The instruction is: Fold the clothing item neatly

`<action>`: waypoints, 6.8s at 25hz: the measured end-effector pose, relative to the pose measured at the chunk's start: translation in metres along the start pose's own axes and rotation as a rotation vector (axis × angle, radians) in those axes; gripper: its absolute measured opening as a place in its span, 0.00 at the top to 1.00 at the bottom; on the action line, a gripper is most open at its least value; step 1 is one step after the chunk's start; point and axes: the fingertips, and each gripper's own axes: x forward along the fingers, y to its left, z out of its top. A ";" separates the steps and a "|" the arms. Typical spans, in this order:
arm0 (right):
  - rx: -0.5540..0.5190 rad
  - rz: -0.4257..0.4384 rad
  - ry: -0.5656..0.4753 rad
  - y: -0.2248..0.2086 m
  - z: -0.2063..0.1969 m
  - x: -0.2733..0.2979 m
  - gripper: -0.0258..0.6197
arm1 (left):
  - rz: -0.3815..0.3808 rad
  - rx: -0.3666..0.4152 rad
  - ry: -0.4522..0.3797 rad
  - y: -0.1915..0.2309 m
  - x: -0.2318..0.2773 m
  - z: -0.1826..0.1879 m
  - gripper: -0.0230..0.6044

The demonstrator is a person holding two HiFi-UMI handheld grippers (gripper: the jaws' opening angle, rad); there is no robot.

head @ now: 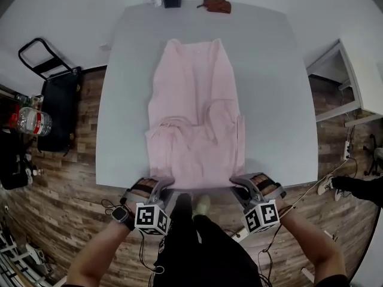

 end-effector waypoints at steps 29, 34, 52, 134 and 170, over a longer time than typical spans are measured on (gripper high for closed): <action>0.567 0.590 -0.001 -0.179 0.038 -0.052 0.87 | -0.754 -0.308 0.007 0.176 -0.068 0.040 0.89; 0.652 0.676 0.037 -0.219 0.002 -0.005 0.87 | -0.873 -0.429 0.071 0.214 -0.019 0.018 0.89; 0.768 0.804 0.104 -0.257 -0.083 0.123 0.87 | -0.982 -0.630 0.311 0.266 0.117 -0.053 0.86; 0.862 0.080 -0.163 -0.257 0.049 0.055 0.89 | -0.052 -1.079 -0.538 0.242 -0.019 0.087 0.94; 1.017 -0.144 -0.473 -0.277 0.136 -0.002 0.94 | 0.207 -1.007 -0.602 0.285 -0.084 0.122 0.96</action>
